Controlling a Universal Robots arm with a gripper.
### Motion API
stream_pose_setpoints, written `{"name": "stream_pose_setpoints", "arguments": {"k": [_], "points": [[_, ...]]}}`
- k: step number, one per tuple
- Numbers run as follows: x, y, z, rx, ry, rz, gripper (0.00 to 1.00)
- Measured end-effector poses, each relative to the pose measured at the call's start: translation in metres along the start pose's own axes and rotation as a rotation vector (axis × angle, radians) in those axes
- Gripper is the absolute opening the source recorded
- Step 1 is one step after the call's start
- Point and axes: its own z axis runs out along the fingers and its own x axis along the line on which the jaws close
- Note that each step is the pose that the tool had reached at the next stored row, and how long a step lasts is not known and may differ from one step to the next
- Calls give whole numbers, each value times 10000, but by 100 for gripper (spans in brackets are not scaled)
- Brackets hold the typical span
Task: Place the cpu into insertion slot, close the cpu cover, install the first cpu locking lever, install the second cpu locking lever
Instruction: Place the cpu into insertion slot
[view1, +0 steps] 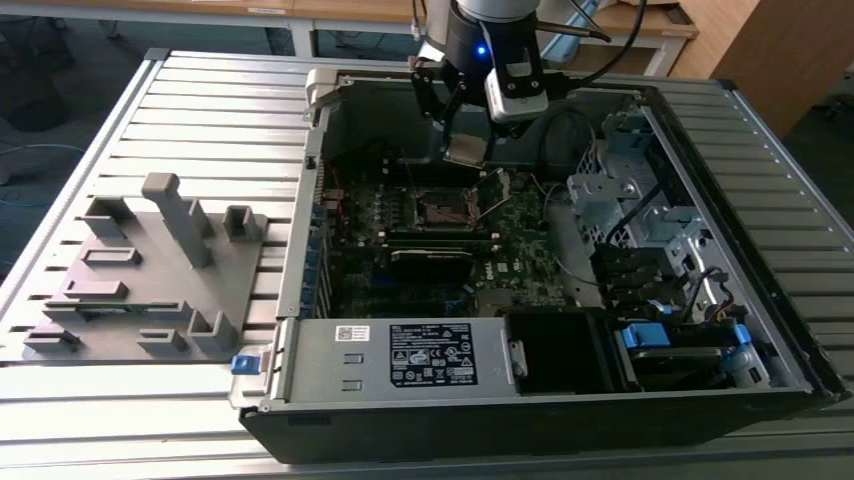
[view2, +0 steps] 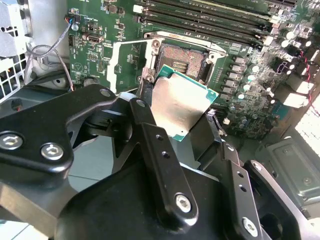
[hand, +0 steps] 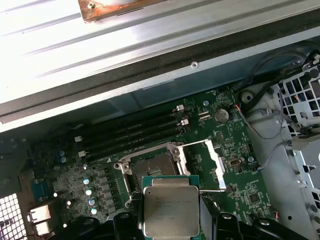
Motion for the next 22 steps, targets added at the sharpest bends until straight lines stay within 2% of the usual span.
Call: {"name": "stream_pose_setpoints", "arguments": {"k": [2, 8, 14, 16, 22], "points": [[0, 0, 0, 1, -15, 169, 54], [0, -1, 4, 5, -108, 1187, 54], [0, 0, 5, 4, -112, 1234, 54], [0, 0, 6, 4, -126, 1390, 54], [0, -1, 13, 8, -220, 2436, 54]]}}
